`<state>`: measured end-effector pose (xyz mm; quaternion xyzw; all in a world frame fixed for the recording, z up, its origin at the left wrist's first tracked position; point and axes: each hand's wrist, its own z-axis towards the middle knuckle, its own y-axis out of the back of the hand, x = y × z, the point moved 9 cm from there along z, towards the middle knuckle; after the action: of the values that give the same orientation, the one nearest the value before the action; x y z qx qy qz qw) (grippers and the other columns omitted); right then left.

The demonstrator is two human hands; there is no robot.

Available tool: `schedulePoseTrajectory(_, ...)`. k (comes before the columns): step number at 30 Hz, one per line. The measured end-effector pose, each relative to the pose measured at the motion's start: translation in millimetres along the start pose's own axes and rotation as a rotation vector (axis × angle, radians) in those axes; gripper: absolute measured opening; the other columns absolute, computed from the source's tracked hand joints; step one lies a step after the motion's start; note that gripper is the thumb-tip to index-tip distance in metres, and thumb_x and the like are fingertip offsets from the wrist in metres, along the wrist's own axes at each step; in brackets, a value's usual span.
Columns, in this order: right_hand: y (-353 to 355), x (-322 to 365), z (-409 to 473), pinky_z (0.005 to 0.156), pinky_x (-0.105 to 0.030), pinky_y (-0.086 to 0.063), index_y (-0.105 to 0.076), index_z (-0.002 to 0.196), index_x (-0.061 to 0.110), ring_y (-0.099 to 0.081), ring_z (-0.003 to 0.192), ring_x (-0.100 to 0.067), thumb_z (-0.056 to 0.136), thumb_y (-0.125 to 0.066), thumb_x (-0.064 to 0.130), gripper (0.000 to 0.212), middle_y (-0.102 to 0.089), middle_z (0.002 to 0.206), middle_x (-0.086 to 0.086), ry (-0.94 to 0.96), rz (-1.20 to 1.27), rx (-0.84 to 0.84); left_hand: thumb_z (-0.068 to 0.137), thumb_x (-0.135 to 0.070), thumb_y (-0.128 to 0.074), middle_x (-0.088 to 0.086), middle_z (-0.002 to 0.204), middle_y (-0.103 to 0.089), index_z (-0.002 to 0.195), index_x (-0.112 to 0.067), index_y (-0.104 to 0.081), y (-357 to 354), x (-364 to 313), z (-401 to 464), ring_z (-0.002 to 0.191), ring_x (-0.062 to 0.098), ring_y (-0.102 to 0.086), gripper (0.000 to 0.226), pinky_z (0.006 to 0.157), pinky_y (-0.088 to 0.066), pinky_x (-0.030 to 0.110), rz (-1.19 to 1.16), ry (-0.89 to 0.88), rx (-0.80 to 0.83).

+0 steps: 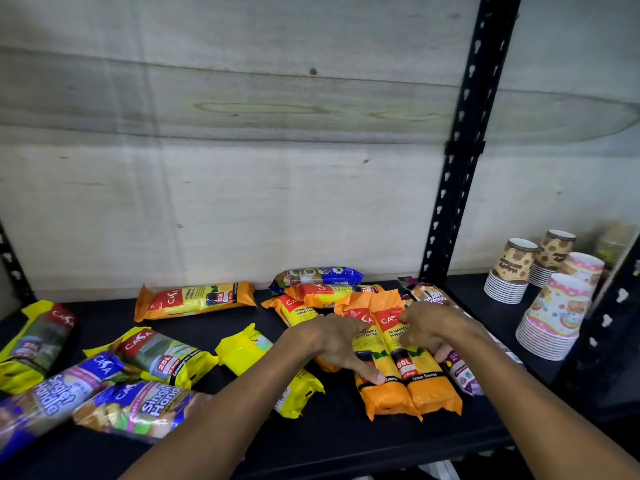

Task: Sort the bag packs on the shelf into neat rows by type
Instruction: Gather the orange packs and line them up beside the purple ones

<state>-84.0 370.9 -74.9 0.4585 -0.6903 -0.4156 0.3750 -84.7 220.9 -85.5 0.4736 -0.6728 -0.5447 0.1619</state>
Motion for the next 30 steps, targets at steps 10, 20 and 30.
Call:
schedulePoseTrajectory(10,62,28,32,0.06,-0.027,-0.049,-0.068,0.097,0.009,-0.068,0.086,-0.023,0.091,-0.06,0.037,0.029,-0.071,0.095,-0.006,0.114,0.053,-0.268,0.075,-0.061,-0.072,-0.001,0.137,-0.059,0.13,-0.021,-0.059,79,58,2,0.121,0.018,-0.056,0.07,0.096,-0.049,0.034,-0.319,0.045,-0.466)
schedulePoseTrajectory(20,50,62,81,0.072,-0.029,-0.049,-0.058,0.118,0.01,-0.057,0.095,-0.019,0.097,-0.052,0.041,0.038,-0.065,0.117,-0.007,0.179,0.148,-0.185,0.082,-0.055,-0.066,0.0,0.129,-0.061,0.126,-0.025,-0.061,85,112,20,0.112,0.019,-0.059,0.053,0.089,-0.053,0.036,-0.092,0.279,-0.538)
schedulePoseTrajectory(30,30,68,117,0.083,-0.033,-0.052,-0.061,0.116,0.013,-0.062,0.1,-0.022,0.092,-0.055,0.052,0.046,-0.066,0.111,-0.006,0.086,0.188,-0.063,0.083,-0.048,-0.07,0.003,0.144,-0.051,0.142,-0.029,-0.047,78,105,37,0.13,0.022,-0.047,0.066,0.105,-0.045,0.039,-0.017,0.188,-0.487)
